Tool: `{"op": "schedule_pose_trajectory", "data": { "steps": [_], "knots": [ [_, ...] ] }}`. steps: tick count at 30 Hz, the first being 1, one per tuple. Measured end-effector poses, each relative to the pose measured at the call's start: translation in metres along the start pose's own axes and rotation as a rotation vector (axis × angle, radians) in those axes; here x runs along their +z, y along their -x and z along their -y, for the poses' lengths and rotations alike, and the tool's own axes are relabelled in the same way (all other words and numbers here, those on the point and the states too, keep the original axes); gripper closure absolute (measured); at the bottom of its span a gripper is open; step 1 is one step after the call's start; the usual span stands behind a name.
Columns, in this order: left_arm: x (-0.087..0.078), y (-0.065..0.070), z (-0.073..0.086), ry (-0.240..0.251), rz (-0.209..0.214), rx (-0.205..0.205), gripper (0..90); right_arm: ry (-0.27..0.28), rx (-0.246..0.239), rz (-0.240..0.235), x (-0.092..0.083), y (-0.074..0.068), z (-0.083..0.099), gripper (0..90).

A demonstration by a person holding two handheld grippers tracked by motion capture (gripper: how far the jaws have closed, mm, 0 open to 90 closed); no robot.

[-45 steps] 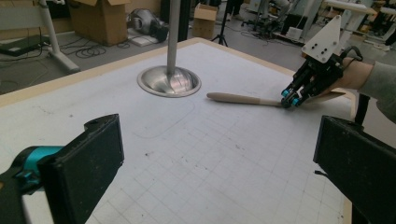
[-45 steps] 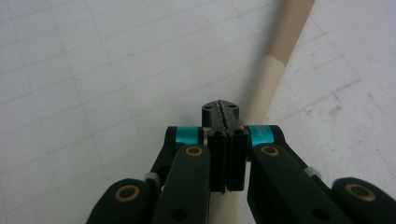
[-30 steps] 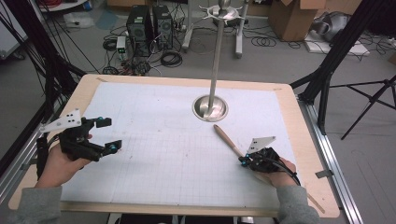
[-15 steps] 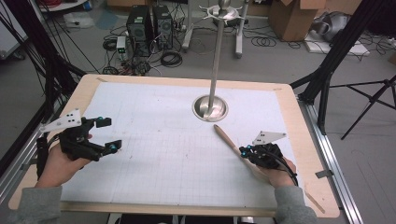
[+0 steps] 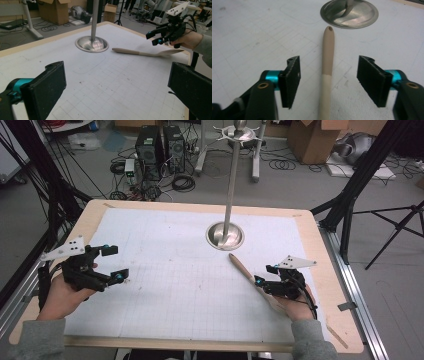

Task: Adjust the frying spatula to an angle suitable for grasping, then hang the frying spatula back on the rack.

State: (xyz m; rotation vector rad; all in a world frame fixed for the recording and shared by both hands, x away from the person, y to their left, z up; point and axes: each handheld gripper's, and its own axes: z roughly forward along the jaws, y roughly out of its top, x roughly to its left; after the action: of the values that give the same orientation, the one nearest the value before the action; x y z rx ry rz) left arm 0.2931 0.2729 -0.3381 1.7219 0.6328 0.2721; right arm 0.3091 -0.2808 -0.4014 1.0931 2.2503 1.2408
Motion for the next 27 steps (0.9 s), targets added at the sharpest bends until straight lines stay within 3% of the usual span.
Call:
{"op": "schedule_pose_trajectory", "data": {
  "steps": [3,8,12,19,27],
  "knots": [
    [-0.002,0.0,0.001,0.003,-0.001,-0.001,2.2,0.026,0.016,-0.012,0.0,0.002,-0.001,25.9],
    [-0.007,0.002,0.001,0.009,-0.013,-0.002,2.1,0.034,0.012,-0.01,0.002,0.003,-0.002,25.9],
    [-0.009,0.001,0.002,0.009,-0.019,-0.007,2.1,0.005,-0.004,-0.008,0.005,0.004,-0.001,25.9],
    [-0.01,0.001,0.003,0.007,-0.024,-0.006,2.1,-0.092,-0.032,0.007,0.009,0.004,0.001,26.0],
    [-0.008,0.0,0.004,0.001,-0.021,-0.007,2.2,-0.121,-0.033,0.0,0.011,0.004,0.002,25.8]
  ]
}}
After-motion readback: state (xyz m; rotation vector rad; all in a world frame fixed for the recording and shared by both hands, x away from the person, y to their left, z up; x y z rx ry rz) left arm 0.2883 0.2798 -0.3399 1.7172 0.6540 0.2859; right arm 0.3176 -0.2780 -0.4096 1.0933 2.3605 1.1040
